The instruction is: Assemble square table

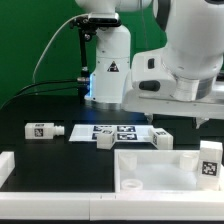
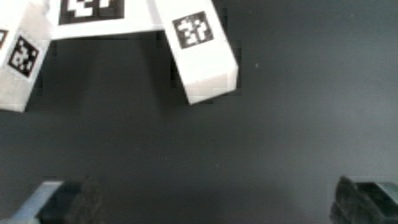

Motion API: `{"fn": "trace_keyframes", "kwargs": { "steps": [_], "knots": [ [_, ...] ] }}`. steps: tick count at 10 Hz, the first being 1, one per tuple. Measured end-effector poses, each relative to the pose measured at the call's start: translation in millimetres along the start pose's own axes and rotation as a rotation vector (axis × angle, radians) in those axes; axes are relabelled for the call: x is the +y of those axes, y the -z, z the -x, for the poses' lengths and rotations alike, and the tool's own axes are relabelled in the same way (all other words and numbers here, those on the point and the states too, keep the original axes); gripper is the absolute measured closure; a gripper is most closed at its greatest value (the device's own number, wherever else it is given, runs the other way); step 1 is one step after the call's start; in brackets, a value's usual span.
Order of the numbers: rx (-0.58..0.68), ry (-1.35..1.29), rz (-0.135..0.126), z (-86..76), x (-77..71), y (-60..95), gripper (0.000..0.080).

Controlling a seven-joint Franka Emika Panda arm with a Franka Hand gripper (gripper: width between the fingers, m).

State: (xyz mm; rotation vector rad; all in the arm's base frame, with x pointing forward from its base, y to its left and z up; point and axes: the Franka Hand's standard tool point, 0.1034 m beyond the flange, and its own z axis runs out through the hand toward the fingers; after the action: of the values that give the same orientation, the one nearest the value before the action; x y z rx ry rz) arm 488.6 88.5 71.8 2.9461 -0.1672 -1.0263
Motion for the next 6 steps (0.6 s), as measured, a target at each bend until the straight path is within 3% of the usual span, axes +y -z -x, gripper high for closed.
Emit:
{"fn": "trace_keyframes", "kwargs": {
  "steps": [2,3,4,6],
  "knots": [
    [-0.156,0.018,0.01,0.5,8.3,-2.2,0.0151],
    [-0.165,0.102,0.009,-8.2,3.9,0.9,0.0151],
    [-0.125,0.152,0.025,-9.7,-4.3,-4.3,0.0151],
    [-0.131,0.138,0.023,-7.7,-0.4,-5.7,0.0151]
  ]
}}
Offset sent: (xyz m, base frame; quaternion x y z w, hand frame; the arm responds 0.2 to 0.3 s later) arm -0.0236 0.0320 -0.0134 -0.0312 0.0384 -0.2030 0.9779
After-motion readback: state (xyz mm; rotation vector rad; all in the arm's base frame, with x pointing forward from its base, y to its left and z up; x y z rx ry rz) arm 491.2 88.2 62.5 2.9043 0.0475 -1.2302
